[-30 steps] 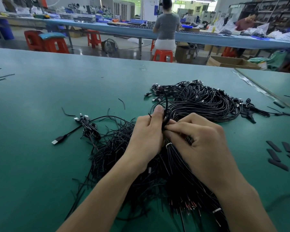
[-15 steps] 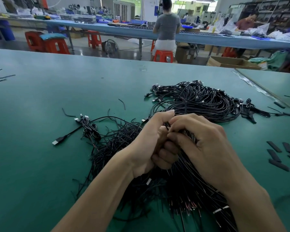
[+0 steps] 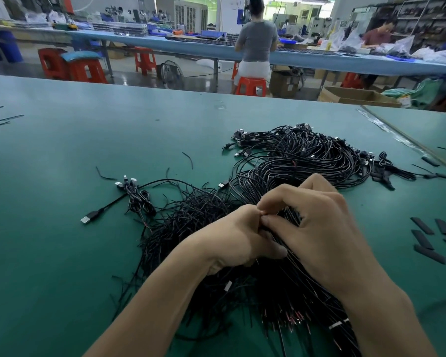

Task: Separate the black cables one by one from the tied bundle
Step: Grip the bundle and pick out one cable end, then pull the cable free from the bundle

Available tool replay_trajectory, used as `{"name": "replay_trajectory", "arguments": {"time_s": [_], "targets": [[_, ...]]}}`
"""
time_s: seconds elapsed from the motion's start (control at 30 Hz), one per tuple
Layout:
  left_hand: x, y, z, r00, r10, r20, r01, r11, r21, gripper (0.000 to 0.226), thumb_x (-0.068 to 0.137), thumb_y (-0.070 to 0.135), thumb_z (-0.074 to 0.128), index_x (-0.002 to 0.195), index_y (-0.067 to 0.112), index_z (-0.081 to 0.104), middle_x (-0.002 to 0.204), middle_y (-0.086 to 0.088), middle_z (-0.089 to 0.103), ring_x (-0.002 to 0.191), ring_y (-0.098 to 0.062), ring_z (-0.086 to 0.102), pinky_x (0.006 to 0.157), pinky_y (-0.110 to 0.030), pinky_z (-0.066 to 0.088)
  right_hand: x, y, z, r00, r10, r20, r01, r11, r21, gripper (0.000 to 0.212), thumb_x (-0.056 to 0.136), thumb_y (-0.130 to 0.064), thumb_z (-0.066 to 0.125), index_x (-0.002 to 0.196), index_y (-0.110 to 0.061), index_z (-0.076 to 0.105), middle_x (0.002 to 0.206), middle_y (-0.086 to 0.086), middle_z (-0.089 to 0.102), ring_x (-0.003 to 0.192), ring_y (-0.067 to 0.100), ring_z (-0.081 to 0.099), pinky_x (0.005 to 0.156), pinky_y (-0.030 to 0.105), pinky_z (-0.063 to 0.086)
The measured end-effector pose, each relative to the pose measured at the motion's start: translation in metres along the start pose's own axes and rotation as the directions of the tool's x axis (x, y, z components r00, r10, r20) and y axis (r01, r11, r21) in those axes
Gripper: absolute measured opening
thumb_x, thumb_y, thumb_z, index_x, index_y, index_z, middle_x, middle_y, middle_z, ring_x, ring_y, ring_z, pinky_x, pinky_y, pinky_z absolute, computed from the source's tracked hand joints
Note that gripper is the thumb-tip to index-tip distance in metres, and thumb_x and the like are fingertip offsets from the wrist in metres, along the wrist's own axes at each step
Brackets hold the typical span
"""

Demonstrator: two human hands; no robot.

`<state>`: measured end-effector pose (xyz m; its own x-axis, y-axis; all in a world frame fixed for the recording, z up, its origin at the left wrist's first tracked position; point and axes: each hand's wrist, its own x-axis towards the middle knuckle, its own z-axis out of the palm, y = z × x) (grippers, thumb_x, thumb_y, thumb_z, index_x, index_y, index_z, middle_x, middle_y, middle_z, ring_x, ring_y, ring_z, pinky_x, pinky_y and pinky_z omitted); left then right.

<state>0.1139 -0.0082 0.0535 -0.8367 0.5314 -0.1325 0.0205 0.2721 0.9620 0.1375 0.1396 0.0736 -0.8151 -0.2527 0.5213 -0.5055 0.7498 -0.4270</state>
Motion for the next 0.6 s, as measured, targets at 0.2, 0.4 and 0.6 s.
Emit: {"name": "replay_trajectory", "arguments": {"time_s": [0.2,0.4,0.6], "targets": [[0.000,0.002,0.001,0.996,0.037,-0.084,-0.046,0.993,-0.111,0.033,0.081,-0.016,0.054,0.067,0.014,0.054,0.052,0.007,0.039,0.045,-0.006,0.035,0.043,-0.018,0.029,0.001,0.004,0.010,0.999,-0.048,0.016,0.048,0.999,-0.001,0.014,0.090,-0.014,0.067,0.095,-0.027,0.061,0.082,-0.019,0.059,0.085,0.011,0.046,0.074,0.023,0.039],[0.003,0.015,0.008,0.978,0.020,-0.208,-0.114,0.886,-0.450,0.013,0.074,0.002,0.050,0.081,0.013,0.049,0.060,0.006,0.041,0.051,-0.007,0.034,0.051,-0.024,0.024,0.001,-0.001,0.023,0.966,0.044,-0.254,-0.028,0.997,0.067,0.022,0.091,-0.009,0.064,0.093,-0.028,0.052,0.081,-0.021,0.053,0.080,0.015,0.049,0.069,0.021,0.035],[0.007,0.014,0.020,0.908,0.105,-0.407,-0.300,0.839,-0.454,0.010,0.083,0.031,0.052,0.077,0.022,0.052,0.063,0.009,0.052,0.058,-0.007,0.046,0.055,-0.025,0.037,0.004,-0.013,0.029,0.860,0.431,-0.275,-0.211,0.788,0.578,0.024,0.093,-0.012,0.064,0.088,-0.031,0.052,0.075,-0.012,0.066,0.064,0.000,0.061,0.057,0.012,0.045]]}}
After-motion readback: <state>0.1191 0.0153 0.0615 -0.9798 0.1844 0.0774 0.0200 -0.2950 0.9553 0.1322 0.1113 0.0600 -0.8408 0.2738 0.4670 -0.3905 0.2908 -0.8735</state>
